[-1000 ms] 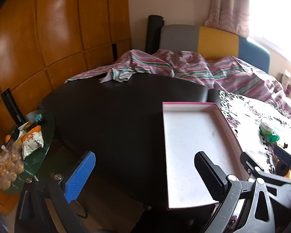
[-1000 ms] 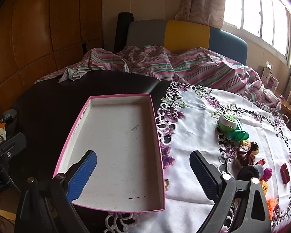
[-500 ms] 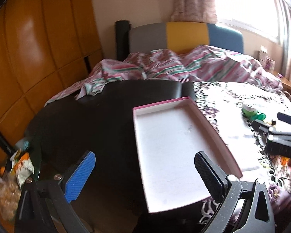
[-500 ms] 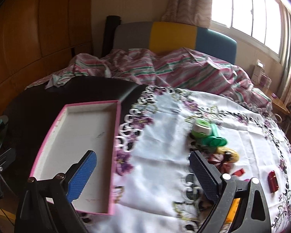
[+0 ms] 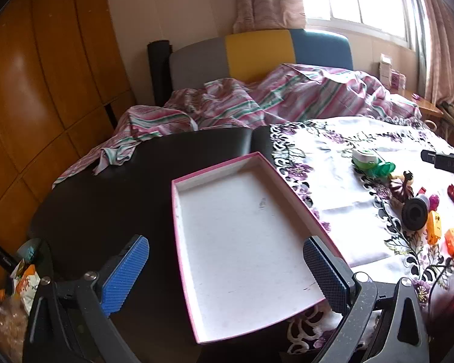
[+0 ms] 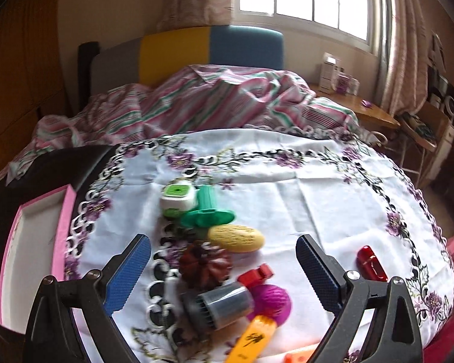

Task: Organize rigid objects
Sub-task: 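Move the left tool toward the green-and-white plug-shaped toy on the cloth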

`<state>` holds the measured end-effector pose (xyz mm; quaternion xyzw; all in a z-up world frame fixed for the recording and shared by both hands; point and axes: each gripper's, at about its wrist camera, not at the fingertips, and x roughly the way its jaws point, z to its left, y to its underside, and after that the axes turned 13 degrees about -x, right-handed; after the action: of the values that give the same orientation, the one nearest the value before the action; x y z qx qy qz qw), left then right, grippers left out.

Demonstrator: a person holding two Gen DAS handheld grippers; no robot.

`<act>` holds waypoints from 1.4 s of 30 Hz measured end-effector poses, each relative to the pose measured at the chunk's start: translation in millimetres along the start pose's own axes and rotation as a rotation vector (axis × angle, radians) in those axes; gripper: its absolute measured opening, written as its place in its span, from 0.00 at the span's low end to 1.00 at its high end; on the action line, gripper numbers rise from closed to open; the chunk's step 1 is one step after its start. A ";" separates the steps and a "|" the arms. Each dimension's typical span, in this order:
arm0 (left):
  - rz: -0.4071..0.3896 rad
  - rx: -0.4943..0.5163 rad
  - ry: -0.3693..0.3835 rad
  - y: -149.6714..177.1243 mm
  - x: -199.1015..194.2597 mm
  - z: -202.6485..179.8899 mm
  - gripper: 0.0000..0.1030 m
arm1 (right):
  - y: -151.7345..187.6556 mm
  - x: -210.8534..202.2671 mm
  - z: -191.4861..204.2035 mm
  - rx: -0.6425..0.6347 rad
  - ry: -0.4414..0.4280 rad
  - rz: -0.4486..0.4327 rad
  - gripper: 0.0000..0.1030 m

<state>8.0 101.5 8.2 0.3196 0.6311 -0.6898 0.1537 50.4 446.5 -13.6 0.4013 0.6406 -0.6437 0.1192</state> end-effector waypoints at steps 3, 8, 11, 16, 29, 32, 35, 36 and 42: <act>0.005 0.020 0.009 -0.8 2.2 -10.2 1.00 | 8.3 6.2 -19.0 0.080 -0.014 0.017 0.96; 0.016 0.058 0.030 -1.5 7.3 -29.6 1.00 | 11.7 9.8 -35.3 0.162 -0.038 0.025 0.96; 0.031 0.081 0.048 -1.7 11.7 -43.0 1.00 | 13.2 10.7 -42.0 0.197 -0.050 0.030 0.96; 0.043 0.119 0.074 -2.0 17.2 -62.1 1.00 | 15.1 8.7 -53.1 0.247 -0.051 0.021 0.96; 0.084 0.198 0.129 -0.5 33.9 -104.7 1.00 | 18.2 7.9 -68.0 0.318 -0.068 0.014 0.96; 0.094 0.209 0.140 -0.2 38.5 -112.0 1.00 | 19.2 8.3 -71.5 0.339 -0.077 0.016 0.96; 0.108 0.219 0.157 0.6 43.7 -120.8 1.00 | 19.7 8.6 -75.2 0.355 -0.081 0.013 0.96; 0.113 0.220 0.164 0.7 46.0 -124.0 1.00 | 20.0 8.8 -76.7 0.361 -0.078 0.014 0.96; 0.247 0.150 0.277 -7.2 74.8 -145.0 1.00 | 25.3 9.3 -89.7 0.428 -0.077 0.016 0.96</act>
<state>-16.7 257.4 -33.5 0.4968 0.5491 -0.6604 0.1246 94.0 528.6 -25.5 0.3978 0.4811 -0.7789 0.0605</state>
